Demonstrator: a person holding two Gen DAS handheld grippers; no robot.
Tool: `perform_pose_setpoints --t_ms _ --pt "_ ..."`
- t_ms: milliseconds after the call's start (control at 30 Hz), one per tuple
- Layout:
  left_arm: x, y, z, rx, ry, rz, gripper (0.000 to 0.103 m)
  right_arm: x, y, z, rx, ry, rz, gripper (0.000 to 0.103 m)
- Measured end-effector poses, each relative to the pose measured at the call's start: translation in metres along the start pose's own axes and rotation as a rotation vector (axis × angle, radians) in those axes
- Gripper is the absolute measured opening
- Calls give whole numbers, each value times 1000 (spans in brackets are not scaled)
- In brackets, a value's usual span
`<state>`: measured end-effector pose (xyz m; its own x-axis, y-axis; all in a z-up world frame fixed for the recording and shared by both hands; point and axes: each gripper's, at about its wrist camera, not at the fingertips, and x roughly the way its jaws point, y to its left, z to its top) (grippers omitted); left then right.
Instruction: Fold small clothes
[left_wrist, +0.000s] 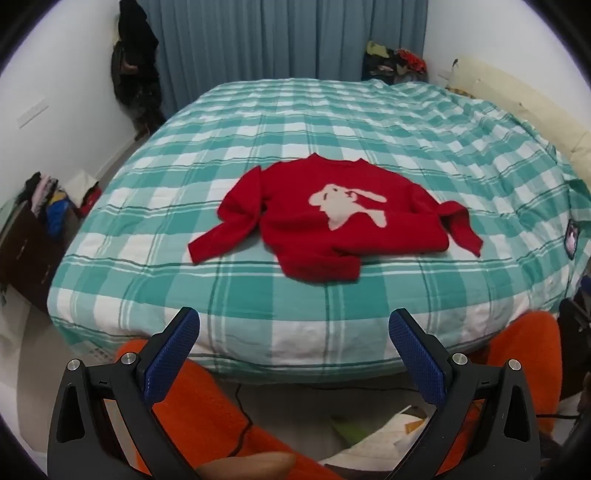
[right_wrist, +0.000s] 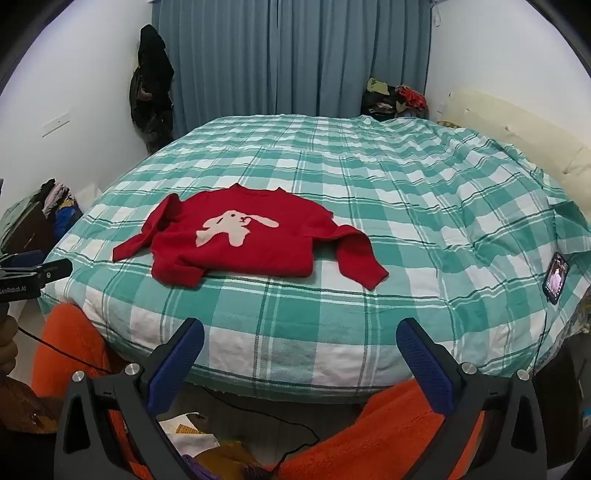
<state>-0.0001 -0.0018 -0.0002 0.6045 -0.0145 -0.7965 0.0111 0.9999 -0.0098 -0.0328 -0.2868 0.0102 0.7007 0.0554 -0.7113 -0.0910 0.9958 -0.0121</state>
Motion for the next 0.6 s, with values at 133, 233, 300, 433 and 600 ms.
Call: perform_pose_setpoints --t_ms 133,233,300,433,600 --pt "4 14 -1 -21 -7 -61 102 3 3 1 6 4 16 103" --pt "6 31 1 -26 -11 -105 102 5 -1 0 3 11 23 103" --pt "4 20 -3 -16 -12 -29 102 6 6 -2 -6 19 26 103" --pt "-3 -2 -2 1 -25 -1 102 6 13 1 -18 18 10 103" --pt "-5 -10 -1 4 -30 0 102 3 12 3 -20 2 6 103"
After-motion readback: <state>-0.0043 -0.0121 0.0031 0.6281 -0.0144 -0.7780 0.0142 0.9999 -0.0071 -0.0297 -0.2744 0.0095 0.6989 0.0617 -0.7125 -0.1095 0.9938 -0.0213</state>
